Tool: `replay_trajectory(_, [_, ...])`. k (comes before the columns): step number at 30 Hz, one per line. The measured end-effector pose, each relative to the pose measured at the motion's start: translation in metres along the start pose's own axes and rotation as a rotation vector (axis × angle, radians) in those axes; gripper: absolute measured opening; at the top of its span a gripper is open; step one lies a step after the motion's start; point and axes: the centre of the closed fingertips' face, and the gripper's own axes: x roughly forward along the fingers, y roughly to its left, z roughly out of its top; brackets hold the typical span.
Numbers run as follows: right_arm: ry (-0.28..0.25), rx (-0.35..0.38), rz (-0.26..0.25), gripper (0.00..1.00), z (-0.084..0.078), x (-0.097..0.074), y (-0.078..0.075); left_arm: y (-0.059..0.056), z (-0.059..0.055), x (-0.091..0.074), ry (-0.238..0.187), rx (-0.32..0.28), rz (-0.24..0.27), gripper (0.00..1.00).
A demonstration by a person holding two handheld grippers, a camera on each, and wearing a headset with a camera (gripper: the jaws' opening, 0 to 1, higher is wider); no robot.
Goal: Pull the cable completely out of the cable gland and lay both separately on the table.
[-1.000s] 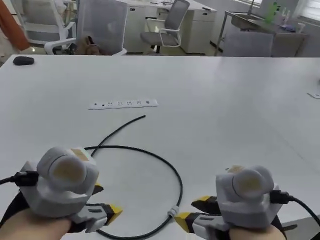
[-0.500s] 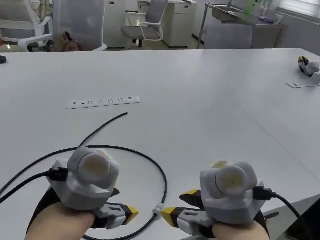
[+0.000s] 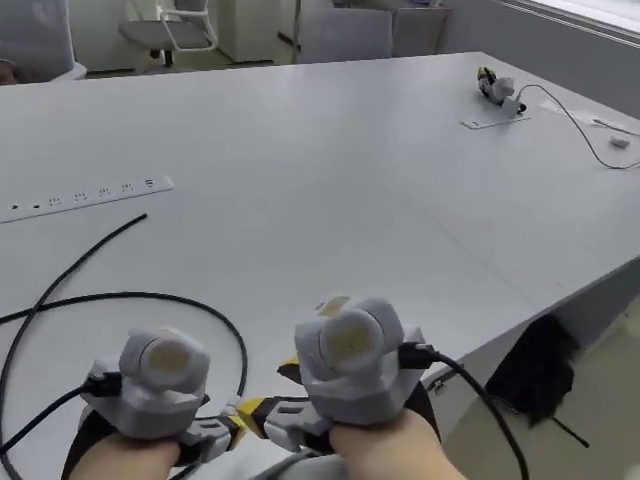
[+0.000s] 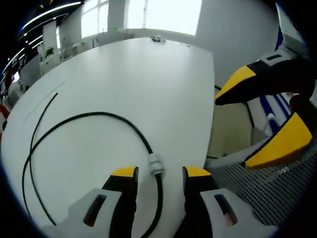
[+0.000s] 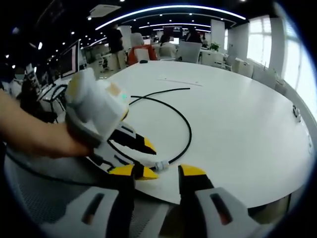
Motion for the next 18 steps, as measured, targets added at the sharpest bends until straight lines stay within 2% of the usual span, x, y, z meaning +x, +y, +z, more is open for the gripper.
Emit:
replay_trajectory(1, [0.002, -0.002, -0.001, 0.35, 0.000, 0.000, 0.000, 0.000, 0.000, 0.002, -0.004, 0.006, -0.001, 0.34])
replay_trajectory(4, [0.007, -0.006, -0.002, 0.34, 0.000, 0.001, -0.001, -0.001, -0.005, 0.010, -0.005, -0.035, -0.014, 0.30])
replay_trajectory(7, [0.007, -0.003, -0.001, 0.34, 0.000, 0.001, -0.001, 0.002, -0.012, 0.015, 0.019, -0.030, 0.004, 0.28])
replay_trajectory(10, [0.010, -0.004, -0.002, 0.34, 0.000, 0.001, -0.003, 0.003, -0.006, 0.018, -0.012, -0.033, 0.000, 0.26])
replay_trajectory(12, [0.014, -0.006, 0.003, 0.34, 0.000, 0.002, -0.002, 0.007, -0.005, 0.019, -0.010, 0.012, 0.017, 0.23])
replay_trajectory(16, [0.016, -0.012, 0.008, 0.34, 0.000, 0.002, -0.001, 0.009, -0.006, 0.017, -0.003, 0.014, 0.017, 0.19])
replay_trajectory(18, [0.016, -0.013, 0.011, 0.34, 0.000, 0.003, 0.000, 0.011, -0.007, 0.016, -0.004, 0.057, 0.011, 0.19])
